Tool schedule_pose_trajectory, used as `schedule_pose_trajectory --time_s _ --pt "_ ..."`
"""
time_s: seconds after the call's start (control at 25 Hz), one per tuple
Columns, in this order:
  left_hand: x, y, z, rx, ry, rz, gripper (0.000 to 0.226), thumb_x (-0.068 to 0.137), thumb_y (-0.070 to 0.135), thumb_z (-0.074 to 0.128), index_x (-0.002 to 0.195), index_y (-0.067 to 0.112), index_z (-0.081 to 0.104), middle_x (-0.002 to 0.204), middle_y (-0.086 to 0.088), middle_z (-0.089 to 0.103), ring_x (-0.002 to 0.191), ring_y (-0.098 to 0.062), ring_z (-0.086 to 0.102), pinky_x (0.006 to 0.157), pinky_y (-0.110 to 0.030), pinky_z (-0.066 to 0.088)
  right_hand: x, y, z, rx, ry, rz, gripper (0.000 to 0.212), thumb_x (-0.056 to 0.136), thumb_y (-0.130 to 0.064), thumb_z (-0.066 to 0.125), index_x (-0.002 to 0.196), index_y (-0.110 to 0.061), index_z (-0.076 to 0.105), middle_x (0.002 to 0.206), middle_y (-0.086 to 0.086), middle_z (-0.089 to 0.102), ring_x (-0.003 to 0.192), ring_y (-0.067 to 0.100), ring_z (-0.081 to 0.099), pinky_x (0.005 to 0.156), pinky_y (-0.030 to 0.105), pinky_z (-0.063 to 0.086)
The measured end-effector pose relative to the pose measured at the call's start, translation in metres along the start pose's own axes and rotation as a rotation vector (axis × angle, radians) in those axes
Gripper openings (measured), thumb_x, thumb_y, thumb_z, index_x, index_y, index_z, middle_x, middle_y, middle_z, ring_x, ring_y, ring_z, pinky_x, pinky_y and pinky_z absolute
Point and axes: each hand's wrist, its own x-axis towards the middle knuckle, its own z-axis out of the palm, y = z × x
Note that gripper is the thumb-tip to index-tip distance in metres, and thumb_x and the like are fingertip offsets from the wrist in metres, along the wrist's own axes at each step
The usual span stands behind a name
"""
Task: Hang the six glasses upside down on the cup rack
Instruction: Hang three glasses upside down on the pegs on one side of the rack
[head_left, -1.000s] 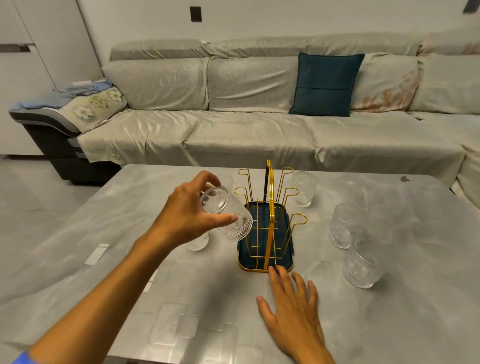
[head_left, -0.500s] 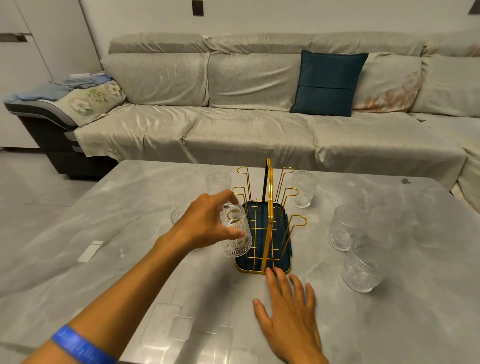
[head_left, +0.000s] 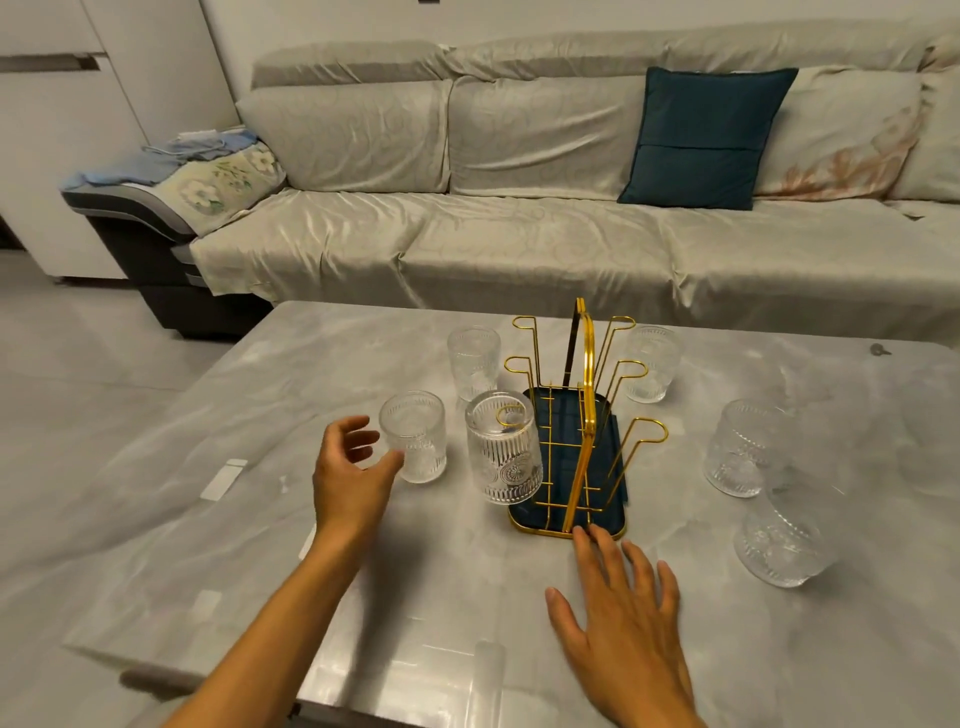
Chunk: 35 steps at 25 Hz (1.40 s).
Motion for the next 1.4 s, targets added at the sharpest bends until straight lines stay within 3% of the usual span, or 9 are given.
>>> schedule_pose_trajectory --time_s 0.12,0.2,0.44,0.64,0.8,0.92,1.04,1.2,1.4 --pt "0.013 -0.037 0.014 0.190 -0.196 -0.124 0.090 0.064 0.014 0.088 0.138 0.021 0.036 0.131 -0.009 0.055 0.115 -0.029 0.054 0.096 -0.044 0.047 0.000 -0.001 -0.005 0.000 -0.016 0.011 0.075 0.080 -0.074 0.003 0.144 -0.039 -0.018 0.160 -0.009 -0.009 0.144 0.022 -0.008 0.113 0.053 -0.007" --pt "0.024 -0.046 0.024 0.177 -0.242 -0.110 0.098 0.059 0.017 0.091 0.139 0.021 0.035 0.131 -0.009 0.057 0.113 -0.029 0.057 0.097 -0.045 0.047 -0.002 -0.002 -0.008 0.010 -0.023 -0.002 0.074 0.081 -0.073 0.004 0.144 -0.040 -0.017 0.160 -0.009 -0.008 0.144 0.022 -0.008 0.113 0.053 -0.007" --pt "0.055 -0.030 0.025 0.189 -0.335 -0.106 0.081 0.052 0.024 0.094 0.118 0.021 0.046 0.119 -0.009 0.059 0.100 -0.025 0.060 0.075 -0.032 0.050 -0.002 -0.001 -0.010 0.017 -0.025 -0.001 0.075 0.079 -0.074 0.002 0.143 -0.041 -0.019 0.160 -0.009 -0.009 0.144 0.021 -0.009 0.113 0.053 -0.008" --pt "0.078 0.047 -0.002 0.134 -0.281 0.122 0.089 0.043 0.045 0.093 0.120 0.029 0.051 0.108 -0.005 0.061 0.087 -0.021 0.065 0.064 -0.029 0.055 -0.001 -0.001 -0.007 0.018 -0.020 -0.010 0.075 0.079 -0.075 0.001 0.143 -0.041 -0.019 0.160 -0.009 -0.008 0.144 0.021 -0.009 0.113 0.052 -0.010" --pt "0.092 0.117 -0.007 0.118 -0.321 0.254 0.075 0.040 0.060 0.090 0.104 0.042 0.055 0.104 0.003 0.065 0.085 -0.012 0.067 0.064 -0.027 0.056 0.000 0.000 -0.007 0.021 -0.019 -0.008 0.076 0.078 -0.075 0.001 0.143 -0.041 -0.018 0.160 -0.008 -0.008 0.144 0.022 -0.008 0.112 0.053 -0.011" --pt "0.092 0.145 0.012 0.206 -0.430 0.334 0.076 0.047 0.053 0.089 0.114 0.034 0.059 0.101 0.009 0.064 0.085 -0.006 0.065 0.060 -0.014 0.051 0.001 -0.001 -0.007 0.012 -0.036 0.000 0.077 0.079 -0.075 0.004 0.144 -0.040 -0.016 0.160 -0.008 -0.008 0.144 0.022 -0.007 0.112 0.054 -0.010" --pt "0.090 0.155 0.035 0.273 -0.558 0.336 0.078 0.051 0.044 0.088 0.122 0.026 0.060 0.102 0.007 0.062 0.088 -0.005 0.061 0.058 -0.010 0.049 0.004 -0.001 -0.008 -0.004 -0.056 0.004 0.078 0.079 -0.076 0.008 0.145 -0.040 -0.013 0.160 -0.008 -0.008 0.144 0.023 -0.005 0.112 0.054 -0.007" --pt "0.089 0.153 0.059 0.366 -0.665 0.324 0.080 0.051 0.044 0.087 0.123 0.025 0.059 0.106 0.000 0.061 0.089 -0.005 0.059 0.068 -0.020 0.050 0.009 -0.001 -0.008 -0.023 -0.085 0.005 0.079 0.078 -0.076 0.009 0.146 -0.040 -0.012 0.160 -0.007 -0.008 0.144 0.024 -0.004 0.111 0.055 -0.006" --pt "0.089 0.140 0.074 0.441 -0.654 0.339 0.075 0.052 0.038 0.092 0.119 0.024 0.061 0.104 0.002 0.061 0.086 -0.004 0.058 0.065 -0.023 0.048 0.010 0.000 -0.007 -0.035 -0.105 0.001 0.080 0.078 -0.076 0.011 0.146 -0.040 -0.012 0.160 -0.007 -0.009 0.144 0.025 -0.004 0.111 0.055 -0.006"
